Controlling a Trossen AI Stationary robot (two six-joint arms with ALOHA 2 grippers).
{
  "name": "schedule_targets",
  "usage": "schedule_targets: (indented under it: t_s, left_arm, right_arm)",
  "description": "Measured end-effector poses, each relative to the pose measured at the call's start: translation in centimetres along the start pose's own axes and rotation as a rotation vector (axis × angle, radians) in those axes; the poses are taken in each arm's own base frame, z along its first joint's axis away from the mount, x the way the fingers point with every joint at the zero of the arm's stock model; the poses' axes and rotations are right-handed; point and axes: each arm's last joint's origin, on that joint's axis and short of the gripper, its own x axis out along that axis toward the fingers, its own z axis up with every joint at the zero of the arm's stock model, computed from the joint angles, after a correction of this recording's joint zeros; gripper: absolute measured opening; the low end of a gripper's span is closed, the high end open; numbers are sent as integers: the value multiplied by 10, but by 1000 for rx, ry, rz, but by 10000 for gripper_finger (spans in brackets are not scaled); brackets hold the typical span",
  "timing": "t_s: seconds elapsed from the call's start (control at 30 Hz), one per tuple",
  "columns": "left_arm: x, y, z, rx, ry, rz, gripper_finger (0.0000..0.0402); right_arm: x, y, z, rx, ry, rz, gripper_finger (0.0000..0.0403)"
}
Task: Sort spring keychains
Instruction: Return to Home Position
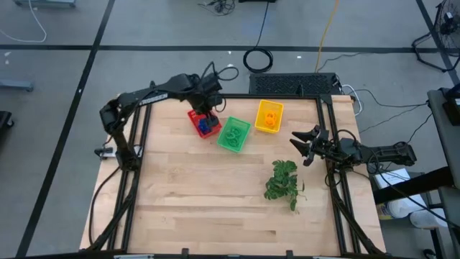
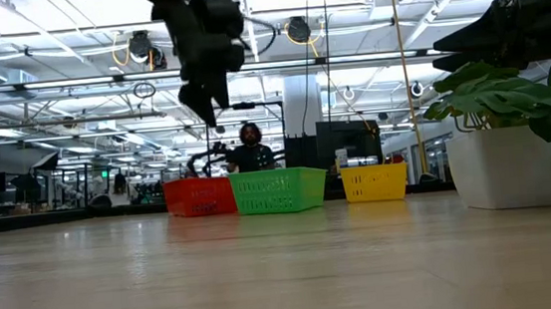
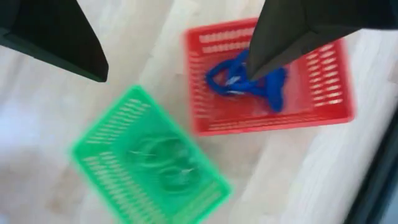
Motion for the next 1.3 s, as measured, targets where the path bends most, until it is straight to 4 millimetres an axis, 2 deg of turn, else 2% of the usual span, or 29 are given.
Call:
schedule_targets:
  t_s: [0.1, 0.23, 0.57, 0.7, 1.07, 1.3]
  left_arm:
    - [-6, -20, -4, 41, -51, -20, 392]
    - [-2, -39, -17, 69, -177, -55, 392]
    - [3, -63, -77, 131, -425, -176, 392]
    - [8, -62, -107, 159, -498, -181, 392]
    - [2, -47, -190, 189, -758, -159, 392]
    - [17, -38, -233, 149, -860, -223, 392]
  right_arm:
    - [0, 0, 0, 0, 0, 0, 171]
    - [0, 0, 0, 0, 0, 0, 171]
    - [0, 0, 0, 0, 0, 0, 171]
    - [0, 0, 0, 0, 0, 0, 171]
    - [0, 0, 0, 0, 0, 0, 171]
    - [0, 0, 0, 0, 0, 0, 171]
